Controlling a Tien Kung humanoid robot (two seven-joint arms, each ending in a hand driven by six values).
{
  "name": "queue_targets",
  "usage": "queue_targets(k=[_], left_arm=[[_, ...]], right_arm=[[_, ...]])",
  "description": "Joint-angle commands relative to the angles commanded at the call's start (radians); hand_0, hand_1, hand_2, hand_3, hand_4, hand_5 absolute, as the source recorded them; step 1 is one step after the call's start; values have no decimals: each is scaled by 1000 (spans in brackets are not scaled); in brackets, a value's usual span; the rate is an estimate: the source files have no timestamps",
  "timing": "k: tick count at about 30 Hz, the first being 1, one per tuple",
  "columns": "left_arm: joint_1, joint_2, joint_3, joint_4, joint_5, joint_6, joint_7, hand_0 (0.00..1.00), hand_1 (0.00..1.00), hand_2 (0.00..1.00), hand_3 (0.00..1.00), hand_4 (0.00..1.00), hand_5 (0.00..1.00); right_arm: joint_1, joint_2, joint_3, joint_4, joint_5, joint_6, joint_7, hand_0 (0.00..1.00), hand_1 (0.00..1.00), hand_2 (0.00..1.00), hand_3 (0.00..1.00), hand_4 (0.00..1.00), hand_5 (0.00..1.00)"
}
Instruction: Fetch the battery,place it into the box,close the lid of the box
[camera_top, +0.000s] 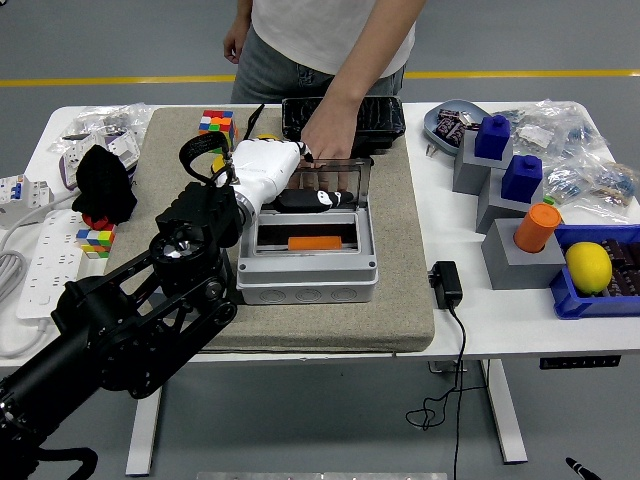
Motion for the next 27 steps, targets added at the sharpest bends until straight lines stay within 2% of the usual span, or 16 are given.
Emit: queue_targets(k=[5,6,15,27], left_arm=[[5,5,9,-28,0,-13,13,591,757,758,768,998,998],[6,6,12,-35,0,-17,16,503,708,736,766,998,998],[18,24,62,-105,-22,-47,37,477,701,733,765,998,998],[31,41,134,-127,-68,-73,37,457,695,731,764,998,998]], right_arm=[[0,0,0,0,-1,0,0,811,721,715,732,998,941],[0,0,0,0,-1,0,0,811,721,715,732,998,942],[-3,0,1,0,-3,1,0,811,721,715,733,998,941],[-2,0,3,0,-2,0,-1,811,721,715,732,998,942]])
